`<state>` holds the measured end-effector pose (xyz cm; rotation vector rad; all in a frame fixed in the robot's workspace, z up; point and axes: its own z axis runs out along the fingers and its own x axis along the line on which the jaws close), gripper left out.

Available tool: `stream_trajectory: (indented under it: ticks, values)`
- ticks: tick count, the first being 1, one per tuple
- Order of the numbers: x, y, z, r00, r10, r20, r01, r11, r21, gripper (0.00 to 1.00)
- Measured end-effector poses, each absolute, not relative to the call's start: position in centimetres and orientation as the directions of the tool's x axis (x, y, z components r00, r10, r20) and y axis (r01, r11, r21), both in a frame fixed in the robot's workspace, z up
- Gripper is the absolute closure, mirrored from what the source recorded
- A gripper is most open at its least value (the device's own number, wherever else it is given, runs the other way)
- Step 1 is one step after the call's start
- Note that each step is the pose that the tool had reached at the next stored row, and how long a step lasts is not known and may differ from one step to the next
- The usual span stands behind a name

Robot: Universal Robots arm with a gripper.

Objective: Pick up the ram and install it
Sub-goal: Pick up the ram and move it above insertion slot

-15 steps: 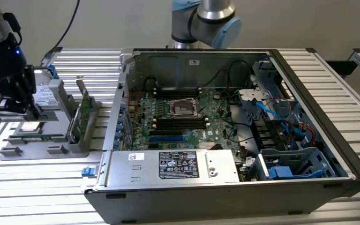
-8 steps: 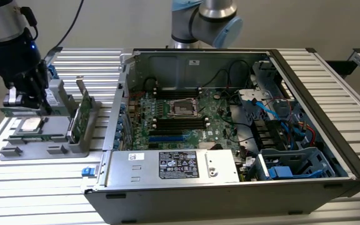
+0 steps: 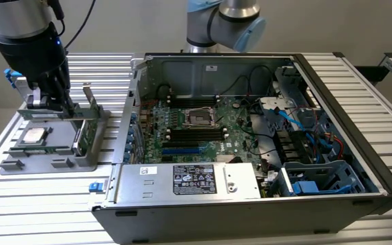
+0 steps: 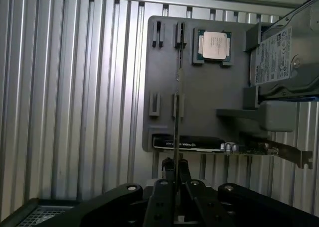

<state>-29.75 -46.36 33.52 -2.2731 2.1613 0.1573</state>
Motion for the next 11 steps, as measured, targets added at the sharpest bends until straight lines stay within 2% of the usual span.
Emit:
stream_trajectory:
  ticks: [11]
  values:
    - [-25.4, -46.6, 35.7, 0.048, -0.992, -0.12, -0.996, -0.056, 0.066, 0.86]
